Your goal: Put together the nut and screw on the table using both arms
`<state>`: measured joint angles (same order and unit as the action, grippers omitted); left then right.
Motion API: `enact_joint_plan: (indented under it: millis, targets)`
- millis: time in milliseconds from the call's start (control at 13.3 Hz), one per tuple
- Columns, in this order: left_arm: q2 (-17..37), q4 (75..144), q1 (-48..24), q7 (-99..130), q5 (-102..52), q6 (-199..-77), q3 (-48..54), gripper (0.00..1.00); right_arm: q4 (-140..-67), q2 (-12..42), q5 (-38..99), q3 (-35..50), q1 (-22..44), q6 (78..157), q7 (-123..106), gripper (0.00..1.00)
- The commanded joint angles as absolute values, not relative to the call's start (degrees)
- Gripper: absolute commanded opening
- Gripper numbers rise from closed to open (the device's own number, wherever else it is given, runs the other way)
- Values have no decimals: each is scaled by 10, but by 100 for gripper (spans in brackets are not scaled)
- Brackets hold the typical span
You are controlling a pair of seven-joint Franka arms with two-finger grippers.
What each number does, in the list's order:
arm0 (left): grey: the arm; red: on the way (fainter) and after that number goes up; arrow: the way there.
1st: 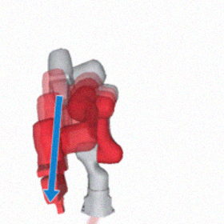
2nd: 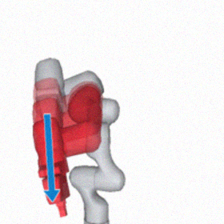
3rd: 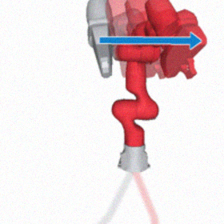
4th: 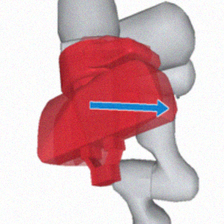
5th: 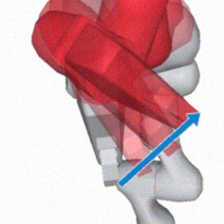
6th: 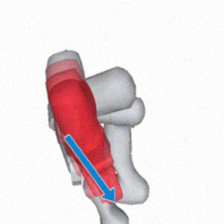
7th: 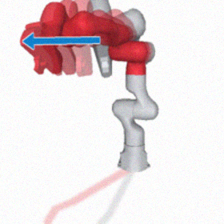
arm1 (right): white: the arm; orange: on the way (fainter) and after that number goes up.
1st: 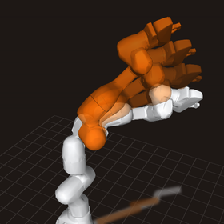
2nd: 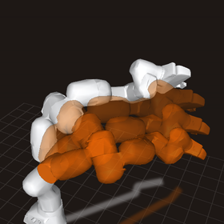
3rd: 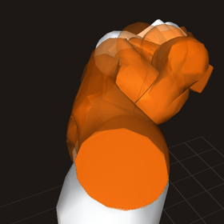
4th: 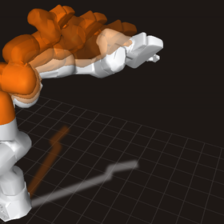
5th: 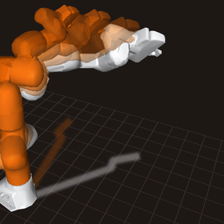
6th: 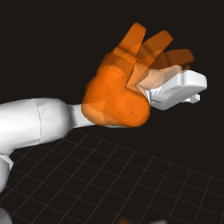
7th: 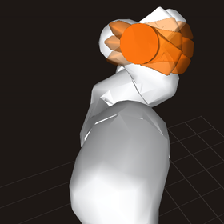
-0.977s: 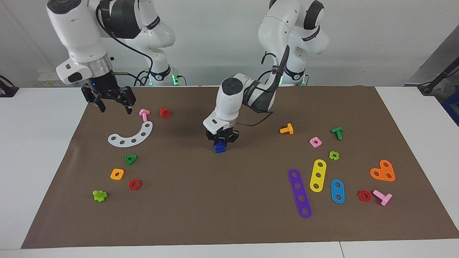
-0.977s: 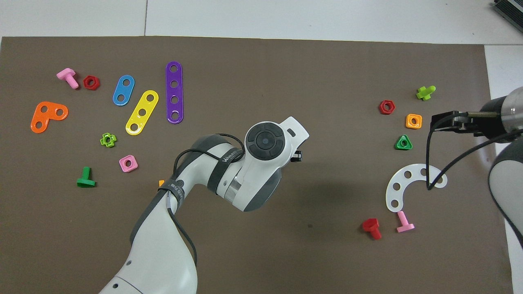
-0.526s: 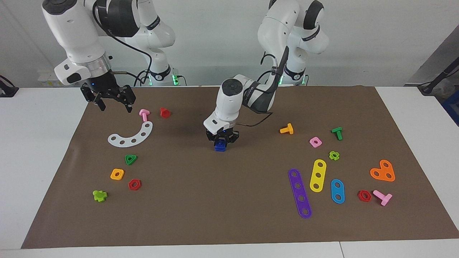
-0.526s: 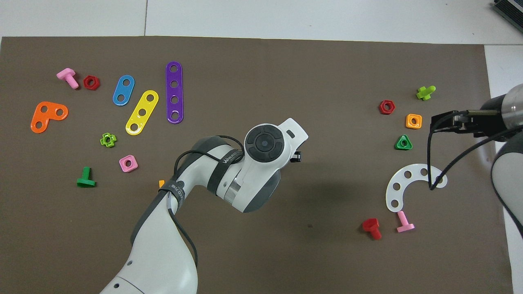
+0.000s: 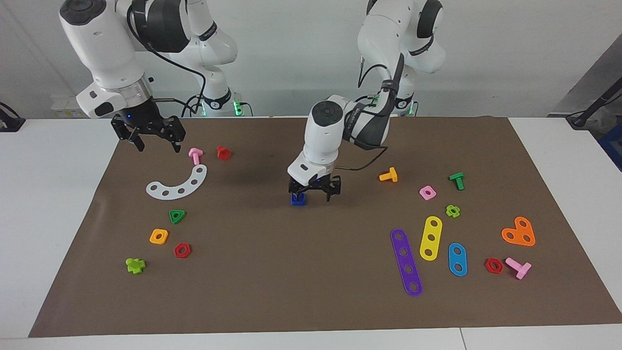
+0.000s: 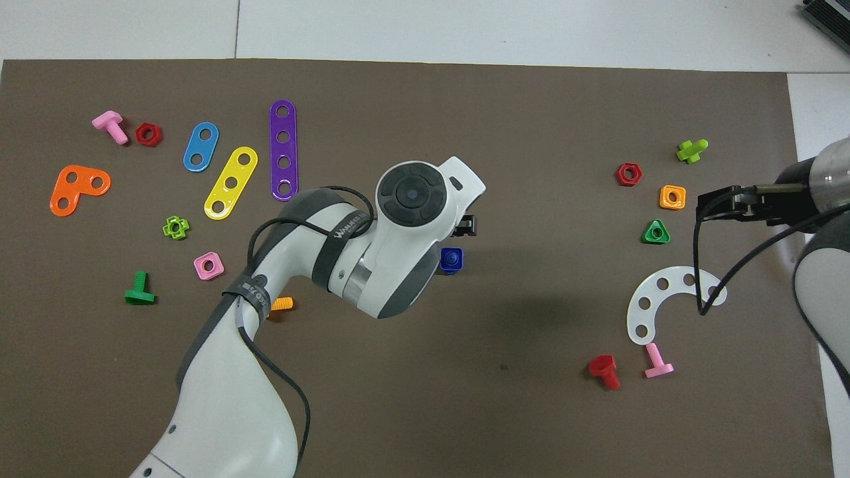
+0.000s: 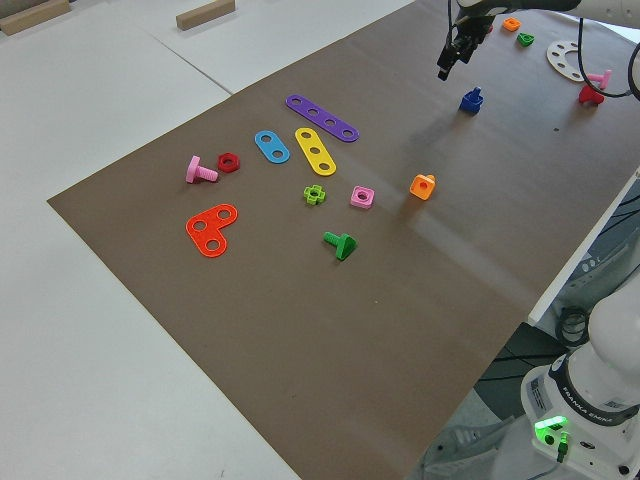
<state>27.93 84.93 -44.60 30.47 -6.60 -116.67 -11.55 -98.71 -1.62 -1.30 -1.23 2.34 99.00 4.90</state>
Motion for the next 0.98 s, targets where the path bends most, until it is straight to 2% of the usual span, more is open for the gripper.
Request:
enact_joint_plan:
  millis: [0,301,526,677,902]
  targets:
    - [212,834,-387,279,-54,-1078,-141,100,-992,-21,2,-8,16,984,35,97]
    - [129,852,-219,82,-56,-944,-140,100,-995,-22,2,-7,21,983,53,97]
    - [60,923,-137,-8,-54,-917,-141,100,-995,-22,4,-7,21,983,55,97]
    - [-14,993,-112,-11,-29,-922,-143,100,-996,-22,5,-6,21,983,57,97]
    - [-38,980,-120,-8,52,-906,-134,100,-996,-22,10,-6,21,983,58,97]
